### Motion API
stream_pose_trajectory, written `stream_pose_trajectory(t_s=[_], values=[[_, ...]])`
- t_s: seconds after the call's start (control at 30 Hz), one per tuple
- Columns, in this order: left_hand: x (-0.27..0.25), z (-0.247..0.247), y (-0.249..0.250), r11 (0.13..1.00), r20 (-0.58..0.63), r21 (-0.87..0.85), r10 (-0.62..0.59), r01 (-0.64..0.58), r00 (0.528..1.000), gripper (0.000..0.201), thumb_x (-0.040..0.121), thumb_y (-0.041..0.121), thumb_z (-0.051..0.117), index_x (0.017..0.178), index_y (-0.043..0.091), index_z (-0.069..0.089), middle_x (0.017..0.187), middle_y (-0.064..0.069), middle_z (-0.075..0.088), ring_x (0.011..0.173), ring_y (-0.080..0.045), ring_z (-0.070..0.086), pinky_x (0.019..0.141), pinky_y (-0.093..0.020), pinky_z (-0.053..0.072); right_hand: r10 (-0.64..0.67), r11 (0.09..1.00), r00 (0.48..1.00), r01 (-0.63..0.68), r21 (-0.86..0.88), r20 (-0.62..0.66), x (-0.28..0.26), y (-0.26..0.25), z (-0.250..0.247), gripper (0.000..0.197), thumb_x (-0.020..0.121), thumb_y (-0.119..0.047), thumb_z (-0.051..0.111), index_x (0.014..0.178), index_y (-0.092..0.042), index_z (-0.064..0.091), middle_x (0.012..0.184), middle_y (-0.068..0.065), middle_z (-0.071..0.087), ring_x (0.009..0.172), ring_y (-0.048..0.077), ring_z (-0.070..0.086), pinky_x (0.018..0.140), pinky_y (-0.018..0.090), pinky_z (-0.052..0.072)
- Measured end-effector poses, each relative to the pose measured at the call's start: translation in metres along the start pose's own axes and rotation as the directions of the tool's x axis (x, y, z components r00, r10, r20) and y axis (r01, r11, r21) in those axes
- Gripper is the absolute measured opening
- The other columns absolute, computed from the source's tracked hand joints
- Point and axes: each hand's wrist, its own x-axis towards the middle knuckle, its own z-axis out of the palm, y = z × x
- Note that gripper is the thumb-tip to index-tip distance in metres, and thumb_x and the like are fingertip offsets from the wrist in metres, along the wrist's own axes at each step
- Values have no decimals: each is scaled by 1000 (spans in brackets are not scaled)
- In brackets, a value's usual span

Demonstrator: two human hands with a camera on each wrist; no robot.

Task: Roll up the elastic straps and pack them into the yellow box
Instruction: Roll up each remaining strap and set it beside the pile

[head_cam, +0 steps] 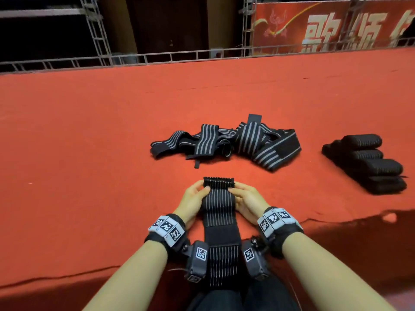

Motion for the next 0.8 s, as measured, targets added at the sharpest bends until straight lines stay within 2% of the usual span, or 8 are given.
stream_pose_trajectory(t_s=[0.2, 0.27, 0.4, 0.5, 0.57, 0.6, 0.7, 0.8], values=[[-2, 1, 6, 999, 13, -21, -37, 37, 999, 37, 91, -8, 36, 90, 14, 66, 85, -2, 69, 74, -14, 60, 65, -25, 49, 0, 1000, 1000, -1, 20, 20, -2, 0, -3, 31, 91, 7, 43, 97, -9, 68, 89, 10, 65, 79, 19, 53, 73, 29, 47], [-5, 3, 7, 999, 16, -22, -35, 35, 999, 38, 91, -7, 36, 85, 15, 67, 83, -1, 69, 72, -14, 58, 62, -25, 48, -12, 1000, 1000, 12, -3, 8, -3, 0, -1, 31, 90, 9, 40, 94, -7, 66, 86, 8, 67, 76, 18, 58, 72, 29, 49], [-9, 2, 10, 999, 14, -45, -23, 24, 1000, 37, 92, 3, 34, 82, 13, 68, 90, -2, 68, 82, -14, 59, 62, -26, 48, -39, 998, 998, 41, 46, -40, -3, 0, 0, 34, 90, 5, 30, 86, -2, 63, 85, 10, 66, 77, 18, 61, 69, 31, 52], [-12, 2, 8, 999, 43, -32, 4, -3, 999, 25, 91, 20, 44, 80, 13, 66, 86, 0, 65, 77, -11, 58, 62, -23, 46, -59, 997, 997, 61, 42, -43, -4, 1, 3, 26, 92, -5, 40, 79, -5, 63, 78, 4, 65, 68, 13, 58, 61, 24, 49], [-10, 1, 4, 1000, 40, 4, 25, -25, 999, 16, 91, 10, 53, 83, 15, 65, 85, 0, 66, 76, -14, 58, 62, -24, 46, -77, 996, 997, 75, -39, -33, -3, 3, 4, 17, 92, -4, 50, 83, -6, 65, 83, 6, 67, 69, 13, 61, 57, 21, 49], [-9, 0, 1, 1000, 38, 3, 27, -27, 999, 16, 91, 5, 54, 90, 17, 64, 86, -1, 67, 78, -16, 60, 64, -25, 48, -86, 994, 996, 84, -67, -33, -2, 5, 4, 16, 91, -1, 52, 90, -6, 67, 90, 9, 68, 76, 16, 65, 60, 22, 52], [-8, -1, -3, 998, 31, -64, 9, -7, 999, 34, 91, 3, 58, 120, 21, 54, 100, -3, 72, 90, -17, 69, 74, -29, 54, -79, 997, 996, 80, 18, -45, 2, 9, -3, 30, 90, 1, 56, 118, -7, 63, 111, 17, 68, 98, 26, 67, 75, 30, 55], [-9, 1, -4, 998, 44, 3, 55, -55, 998, 29, 95, 9, 56, 124, 7, 56, 112, -11, 70, 104, -25, 67, 88, -35, 55, -99, 994, 995, 100, 45, -25, 1, 9, -6, 28, 92, -6, 57, 119, 2, 62, 117, 19, 67, 104, 27, 66, 82, 31, 55]])
